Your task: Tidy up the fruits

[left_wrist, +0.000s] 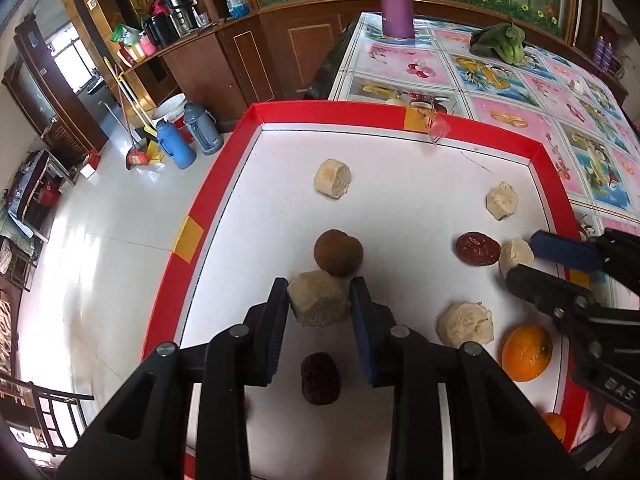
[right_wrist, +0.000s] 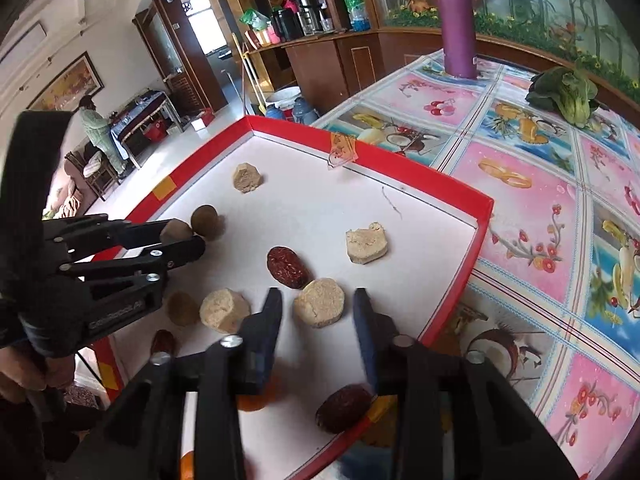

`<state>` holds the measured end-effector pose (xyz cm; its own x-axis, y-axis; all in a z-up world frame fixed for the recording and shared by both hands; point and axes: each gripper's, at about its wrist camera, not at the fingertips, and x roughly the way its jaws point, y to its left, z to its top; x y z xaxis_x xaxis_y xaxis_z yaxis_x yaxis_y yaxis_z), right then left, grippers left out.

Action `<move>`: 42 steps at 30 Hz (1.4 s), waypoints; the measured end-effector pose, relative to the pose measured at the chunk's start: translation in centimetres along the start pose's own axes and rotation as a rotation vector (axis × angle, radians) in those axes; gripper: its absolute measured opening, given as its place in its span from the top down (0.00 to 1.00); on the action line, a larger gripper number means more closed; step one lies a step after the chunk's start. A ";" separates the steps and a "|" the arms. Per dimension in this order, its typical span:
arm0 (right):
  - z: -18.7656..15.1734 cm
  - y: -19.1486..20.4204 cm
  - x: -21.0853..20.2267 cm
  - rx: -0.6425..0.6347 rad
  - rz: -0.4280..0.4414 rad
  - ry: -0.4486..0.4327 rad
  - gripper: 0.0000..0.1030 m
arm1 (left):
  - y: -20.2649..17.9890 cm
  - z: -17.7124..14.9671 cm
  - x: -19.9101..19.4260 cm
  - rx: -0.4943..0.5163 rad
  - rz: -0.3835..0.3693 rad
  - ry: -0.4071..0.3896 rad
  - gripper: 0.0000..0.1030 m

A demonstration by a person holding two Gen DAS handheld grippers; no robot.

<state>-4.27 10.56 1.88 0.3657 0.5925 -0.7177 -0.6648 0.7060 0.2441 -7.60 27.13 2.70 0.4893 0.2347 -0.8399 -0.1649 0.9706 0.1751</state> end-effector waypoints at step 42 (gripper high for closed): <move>-13.3 7.6 -26.6 -0.033 -0.178 -0.554 0.28 | -5.7 -18.2 -28.0 -0.290 0.219 -0.541 0.00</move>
<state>-27.70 -5.05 14.17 0.7539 0.5869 -0.2954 -0.5787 0.8060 0.1245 -35.98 14.04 15.89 0.7680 0.4921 -0.4099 -0.4968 0.8616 0.1037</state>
